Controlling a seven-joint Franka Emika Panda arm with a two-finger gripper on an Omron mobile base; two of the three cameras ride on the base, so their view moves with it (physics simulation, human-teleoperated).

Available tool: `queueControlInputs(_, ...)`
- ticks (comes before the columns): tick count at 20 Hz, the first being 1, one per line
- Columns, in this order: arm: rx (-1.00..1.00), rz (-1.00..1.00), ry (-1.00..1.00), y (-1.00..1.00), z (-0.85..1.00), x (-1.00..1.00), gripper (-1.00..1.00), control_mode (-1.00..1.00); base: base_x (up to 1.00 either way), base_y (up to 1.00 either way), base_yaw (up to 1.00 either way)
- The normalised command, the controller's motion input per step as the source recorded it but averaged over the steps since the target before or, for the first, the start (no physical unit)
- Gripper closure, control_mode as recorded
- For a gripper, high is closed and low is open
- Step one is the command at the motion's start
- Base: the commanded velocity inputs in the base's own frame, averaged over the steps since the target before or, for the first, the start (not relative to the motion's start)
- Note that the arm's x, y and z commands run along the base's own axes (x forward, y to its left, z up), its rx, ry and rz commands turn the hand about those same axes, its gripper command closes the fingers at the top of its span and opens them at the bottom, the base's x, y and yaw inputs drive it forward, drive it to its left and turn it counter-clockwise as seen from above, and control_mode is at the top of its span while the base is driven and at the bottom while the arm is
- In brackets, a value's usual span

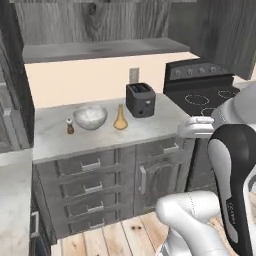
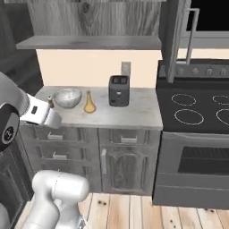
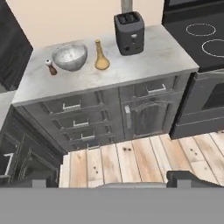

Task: Retrieve the bottle and the shaker from the cabinet and place them next to the mixing bowl on the counter. Then add garlic from the fridge to the mixing bowl.

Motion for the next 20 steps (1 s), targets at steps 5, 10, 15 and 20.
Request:
queueControlInputs(5,0.0,0.0,0.0,0.0,0.0,0.0,-1.0,1.0,0.0,-0.2,-0.9)
queueControlInputs(10,0.0,0.0,0.0,0.0,0.0,0.0,-1.0,1.0,0.0,-0.12,-0.91)
queueControlInputs(15,0.0,0.0,0.0,0.0,0.0,0.0,-1.0,1.0,0.0,-0.08,-0.91)
queueControlInputs(20,0.0,0.0,0.0,0.0,0.0,0.0,-1.0,1.0,0.04,-0.07,-0.87)
